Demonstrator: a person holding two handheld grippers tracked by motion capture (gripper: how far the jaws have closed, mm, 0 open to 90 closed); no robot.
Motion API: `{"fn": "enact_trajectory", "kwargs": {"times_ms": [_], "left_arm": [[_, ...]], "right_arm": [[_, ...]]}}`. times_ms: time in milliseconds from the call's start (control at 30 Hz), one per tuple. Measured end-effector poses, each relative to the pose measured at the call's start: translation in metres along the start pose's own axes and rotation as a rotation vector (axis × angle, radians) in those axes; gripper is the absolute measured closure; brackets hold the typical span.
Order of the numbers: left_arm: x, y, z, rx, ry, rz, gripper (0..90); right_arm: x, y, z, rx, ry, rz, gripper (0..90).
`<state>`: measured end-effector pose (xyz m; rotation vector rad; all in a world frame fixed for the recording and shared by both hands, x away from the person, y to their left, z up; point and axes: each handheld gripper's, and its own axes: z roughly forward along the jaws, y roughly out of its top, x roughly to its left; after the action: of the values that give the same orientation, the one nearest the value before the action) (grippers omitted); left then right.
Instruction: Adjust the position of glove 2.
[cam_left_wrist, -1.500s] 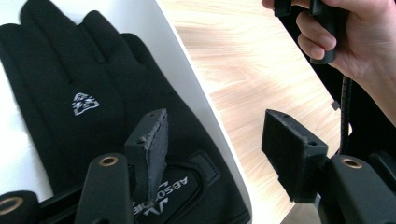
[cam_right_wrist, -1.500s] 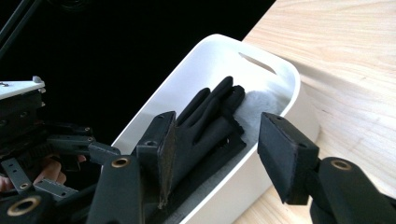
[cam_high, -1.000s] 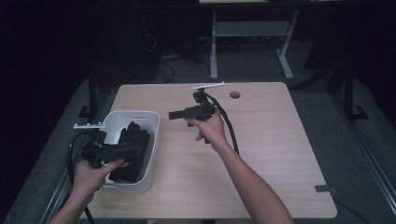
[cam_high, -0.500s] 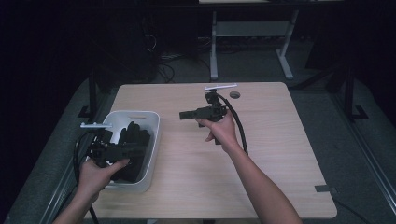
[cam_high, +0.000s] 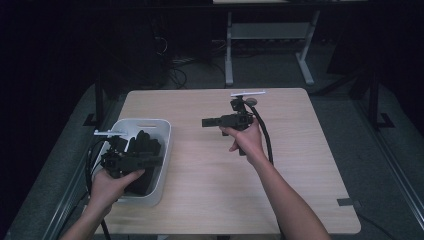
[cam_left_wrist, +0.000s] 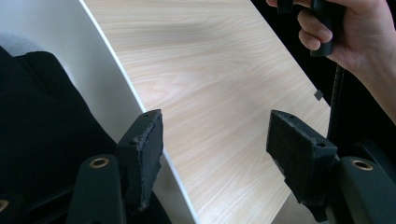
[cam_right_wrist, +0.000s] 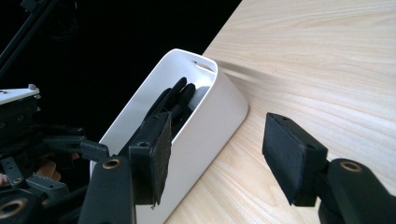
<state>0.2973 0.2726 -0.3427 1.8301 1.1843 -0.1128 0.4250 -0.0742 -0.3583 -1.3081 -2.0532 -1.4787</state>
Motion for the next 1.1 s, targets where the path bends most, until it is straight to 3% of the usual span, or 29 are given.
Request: {"fn": "enact_trajectory", "kwargs": {"times_ms": [1100], "left_arm": [[-0.015,0.007,0.021,0.042,-0.025,0.053,35.8]], "right_arm": [[-0.027,-0.014,-0.04,-0.038,-0.037,0.047,41.4]]}}
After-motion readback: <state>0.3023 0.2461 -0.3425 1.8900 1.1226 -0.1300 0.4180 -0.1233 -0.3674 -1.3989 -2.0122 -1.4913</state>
